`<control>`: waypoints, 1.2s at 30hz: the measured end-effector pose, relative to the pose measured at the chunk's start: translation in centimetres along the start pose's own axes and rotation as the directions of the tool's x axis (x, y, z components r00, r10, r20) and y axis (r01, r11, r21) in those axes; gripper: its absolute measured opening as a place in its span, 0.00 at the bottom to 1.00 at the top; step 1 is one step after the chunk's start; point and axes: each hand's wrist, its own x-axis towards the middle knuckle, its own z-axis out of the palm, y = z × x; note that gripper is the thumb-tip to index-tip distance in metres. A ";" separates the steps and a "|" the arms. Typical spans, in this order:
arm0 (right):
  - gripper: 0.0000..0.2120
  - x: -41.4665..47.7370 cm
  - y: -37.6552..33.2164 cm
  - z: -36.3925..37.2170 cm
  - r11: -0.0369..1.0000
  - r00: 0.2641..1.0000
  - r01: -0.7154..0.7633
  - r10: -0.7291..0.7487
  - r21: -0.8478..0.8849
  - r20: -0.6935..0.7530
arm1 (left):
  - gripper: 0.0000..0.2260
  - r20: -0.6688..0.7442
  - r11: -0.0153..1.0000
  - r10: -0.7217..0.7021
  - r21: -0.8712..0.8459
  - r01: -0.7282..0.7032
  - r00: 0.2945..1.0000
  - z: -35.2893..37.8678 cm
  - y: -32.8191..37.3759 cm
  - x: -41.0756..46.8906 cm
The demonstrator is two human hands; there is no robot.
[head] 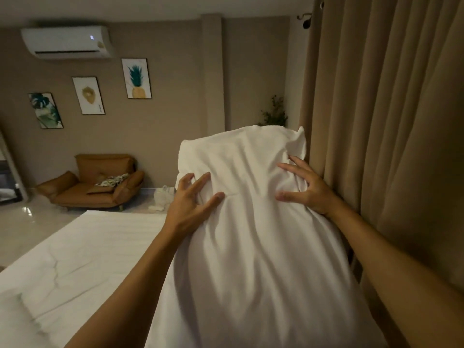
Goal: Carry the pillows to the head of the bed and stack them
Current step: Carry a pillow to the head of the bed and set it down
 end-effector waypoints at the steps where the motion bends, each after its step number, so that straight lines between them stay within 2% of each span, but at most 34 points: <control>1: 0.42 1.2 1.0 -0.2 1.000 1.000 0.010 -0.010 0.000 -0.001 | 0.34 -0.006 1.000 -0.003 0.006 0.003 1.000 0.8 -0.2 1.1; 5: 0.41 7.0 5.9 -1.1 0.999 0.999 0.044 -0.044 0.011 -0.004 | 0.33 -0.018 1.000 -0.017 0.019 0.018 1.000 4.7 -1.4 6.3; 8: 0.39 13.0 12.4 -1.8 0.996 0.997 0.071 -0.071 0.046 -0.001 | 0.34 -0.036 0.999 -0.026 0.027 0.027 0.999 9.9 -3.4 12.0; 14: 0.40 26.8 29.3 -1.2 0.994 0.998 0.049 -0.054 0.102 0.044 | 0.34 -0.033 0.992 -0.113 0.045 0.114 0.993 24.4 -10.3 24.5; 18: 0.39 31.9 41.5 1.3 0.988 0.997 -0.007 -0.005 0.157 0.076 | 0.36 0.008 0.983 -0.171 0.062 0.170 0.985 34.8 -16.7 29.4; 26: 0.36 30.3 61.4 8.8 0.947 0.978 -0.198 0.176 0.254 0.110 | 0.35 0.140 0.966 -0.251 0.100 0.238 0.958 51.5 -27.0 28.7; 36: 0.35 22.4 74.3 13.9 0.887 0.914 -0.397 0.359 0.236 0.189 | 0.34 0.254 0.937 -0.350 0.102 0.335 0.902 63.6 -33.6 22.0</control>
